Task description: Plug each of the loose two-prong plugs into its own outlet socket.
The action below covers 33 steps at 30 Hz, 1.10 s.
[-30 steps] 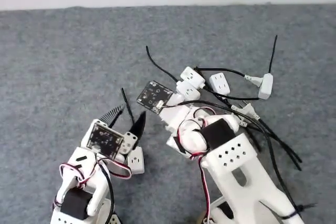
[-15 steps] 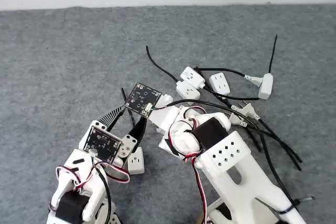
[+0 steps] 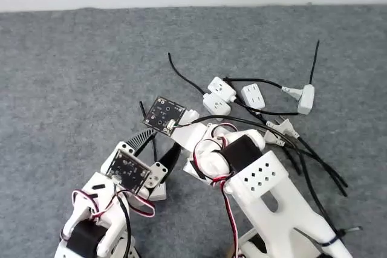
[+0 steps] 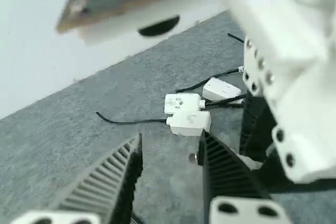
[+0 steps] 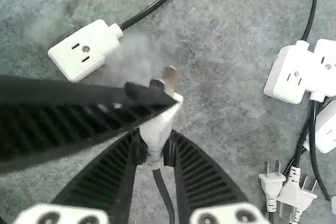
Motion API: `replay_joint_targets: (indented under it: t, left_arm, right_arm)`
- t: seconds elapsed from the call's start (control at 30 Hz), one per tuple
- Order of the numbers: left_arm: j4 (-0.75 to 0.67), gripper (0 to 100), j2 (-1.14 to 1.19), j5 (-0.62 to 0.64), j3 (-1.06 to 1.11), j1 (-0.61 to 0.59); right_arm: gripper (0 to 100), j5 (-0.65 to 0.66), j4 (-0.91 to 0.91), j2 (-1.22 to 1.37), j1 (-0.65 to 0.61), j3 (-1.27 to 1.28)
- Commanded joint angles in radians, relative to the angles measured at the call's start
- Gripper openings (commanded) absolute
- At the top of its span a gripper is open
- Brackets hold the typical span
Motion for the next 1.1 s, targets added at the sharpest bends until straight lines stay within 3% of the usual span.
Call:
replay_joint_targets:
  t: [0.0,0.53,0.83,1.07]
  left_arm:
    - [-0.06,17,0.0,-0.025,0.012,0.005]
    - [-0.12,17,0.0,-0.025,0.07,-0.046]
    - [-0.15,17,0.003,-0.023,0.104,-0.038]
    - [-0.149,17,0.002,-0.025,0.113,-0.009]
  right_arm:
    - [1.0,-0.006,0.042,-0.013,0.019,-0.089]
    - [1.0,-0.006,0.062,-0.013,0.035,-0.097]
    - [1.0,-0.014,0.188,-0.013,0.033,-0.219]
    - [1.0,-0.046,0.199,-0.013,-0.045,-0.232]
